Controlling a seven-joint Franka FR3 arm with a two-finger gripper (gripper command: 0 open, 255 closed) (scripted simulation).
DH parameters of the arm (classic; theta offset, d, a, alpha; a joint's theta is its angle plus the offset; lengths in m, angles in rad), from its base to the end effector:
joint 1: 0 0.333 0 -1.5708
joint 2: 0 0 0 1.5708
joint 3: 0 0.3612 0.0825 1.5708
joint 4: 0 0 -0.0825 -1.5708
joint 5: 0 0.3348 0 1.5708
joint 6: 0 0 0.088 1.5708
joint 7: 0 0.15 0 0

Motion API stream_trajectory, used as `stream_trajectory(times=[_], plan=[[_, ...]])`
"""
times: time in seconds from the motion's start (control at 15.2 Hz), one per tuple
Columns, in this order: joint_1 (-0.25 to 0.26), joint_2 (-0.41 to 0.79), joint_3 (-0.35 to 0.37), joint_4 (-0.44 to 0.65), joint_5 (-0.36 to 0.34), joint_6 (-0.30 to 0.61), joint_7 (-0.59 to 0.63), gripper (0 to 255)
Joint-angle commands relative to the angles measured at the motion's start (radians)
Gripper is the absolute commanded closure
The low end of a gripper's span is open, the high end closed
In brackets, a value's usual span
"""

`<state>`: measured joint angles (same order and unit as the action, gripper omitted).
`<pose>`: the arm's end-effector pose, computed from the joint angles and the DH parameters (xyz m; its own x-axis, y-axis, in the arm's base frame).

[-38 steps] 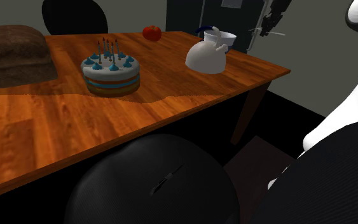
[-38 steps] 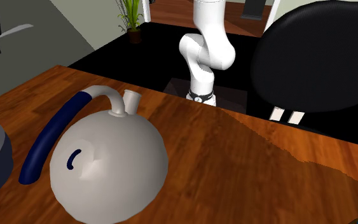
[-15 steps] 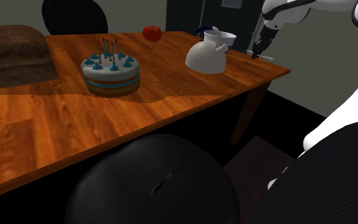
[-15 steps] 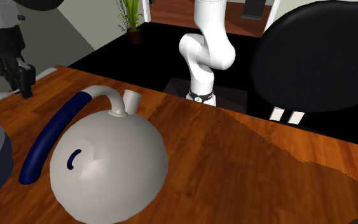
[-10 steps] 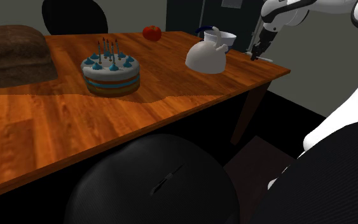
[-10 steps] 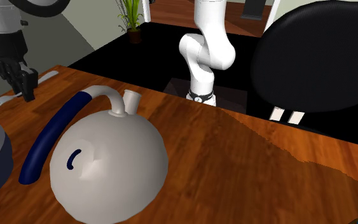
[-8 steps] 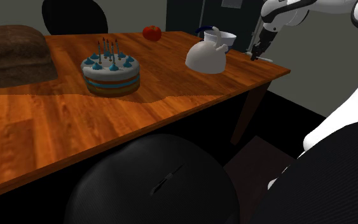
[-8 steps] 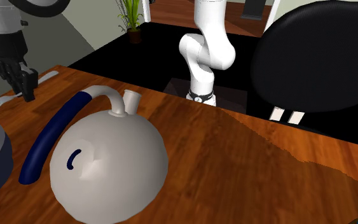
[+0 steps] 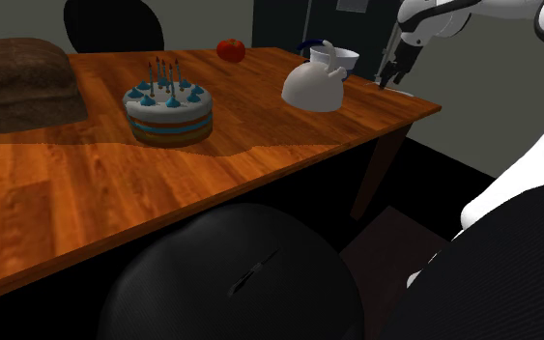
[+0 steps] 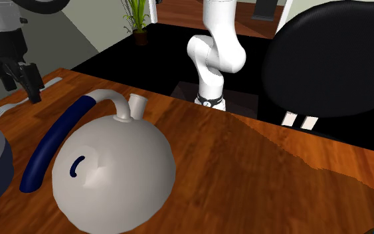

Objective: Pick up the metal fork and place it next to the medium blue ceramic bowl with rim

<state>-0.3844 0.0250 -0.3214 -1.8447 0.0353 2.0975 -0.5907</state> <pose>0.4256 -0.3564 0.5468 0.9725 -0.1146 0.2029 -0.1380 -0.9849 0.1049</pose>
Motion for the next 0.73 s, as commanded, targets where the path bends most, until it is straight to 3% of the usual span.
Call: stream_trajectory(times=[0.0, 0.13, 0.66], plan=[[0.002, -0.022, 0.001, 0.023, -0.009, -0.044, 0.007, 0], [0.003, -0.041, 0.002, 0.06, -0.017, -0.099, 0.012, 0], [0.003, -0.041, 0.002, 0.06, -0.017, -0.099, 0.012, 0]])
